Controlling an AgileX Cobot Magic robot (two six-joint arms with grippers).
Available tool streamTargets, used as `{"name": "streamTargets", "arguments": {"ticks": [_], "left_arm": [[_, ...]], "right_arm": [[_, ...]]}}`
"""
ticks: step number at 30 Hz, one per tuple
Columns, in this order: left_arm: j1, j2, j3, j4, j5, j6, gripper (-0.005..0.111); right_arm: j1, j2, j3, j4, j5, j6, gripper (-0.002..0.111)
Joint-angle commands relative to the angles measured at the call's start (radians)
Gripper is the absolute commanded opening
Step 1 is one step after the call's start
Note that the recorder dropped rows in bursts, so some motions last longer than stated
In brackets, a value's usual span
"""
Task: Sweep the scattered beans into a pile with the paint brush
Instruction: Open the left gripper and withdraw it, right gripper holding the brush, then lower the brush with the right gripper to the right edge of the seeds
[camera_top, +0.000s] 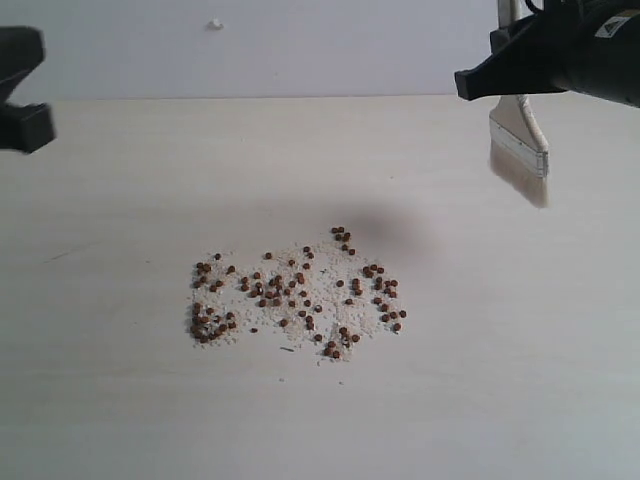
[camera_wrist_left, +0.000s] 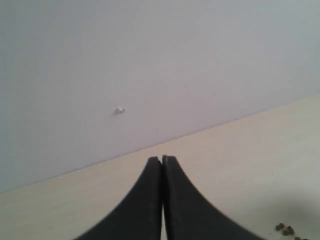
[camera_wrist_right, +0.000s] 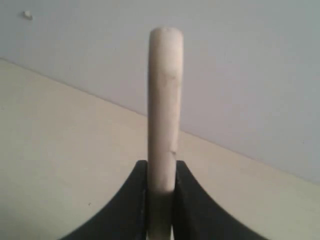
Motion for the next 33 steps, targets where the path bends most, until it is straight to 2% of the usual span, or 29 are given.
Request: {"name": "streamTargets", "arguments": {"ticks": [1,6,11,17,25,27,28,33], "left_arm": [[0.029,-0.283,0.167,-0.014,-0.036,-0.1,0.0],[0.029,-0.576,0.269,-0.014,0.059,-0.109,0.0],[0.029,-0.774,0.319,-0.014,0.217,-0.109,0.0],[0.029,-0.888,0.415,-0.014,0.222,-0.144,0.0],[0.029,-0.912,0.486,-0.012,0.271,-0.135,0.0],[0.029,-0.912,0.486,-0.012,0.369,-0.133,0.0],[0.029,-0.912,0.486,-0.012,0.398,-0.133,0.0],[0.029,-0.912,0.486,-0.012,0.398,-0.133,0.0]], "right_arm": [[-0.007,0.0,-0.005,-0.011,-0.007,-0.035,0.0],[-0.007,0.0,-0.005,-0.011,-0.014,-0.031,0.0],[-0.007,0.0,-0.005,-0.011,-0.004,-0.009,0.0],[-0.007,0.0,-0.005,-0.011,0.033,-0.009,0.0],[-0.005,0.0,-0.005,-0.011,0.06,-0.009,0.0],[0.018,0.0,0.024,-0.011,0.019,-0.009,0.0],[0.069,0.0,0.063,-0.011,-0.078,-0.002,0.0],[0.234,0.012,0.221,0.03,-0.471,-0.01,0.0]]}}
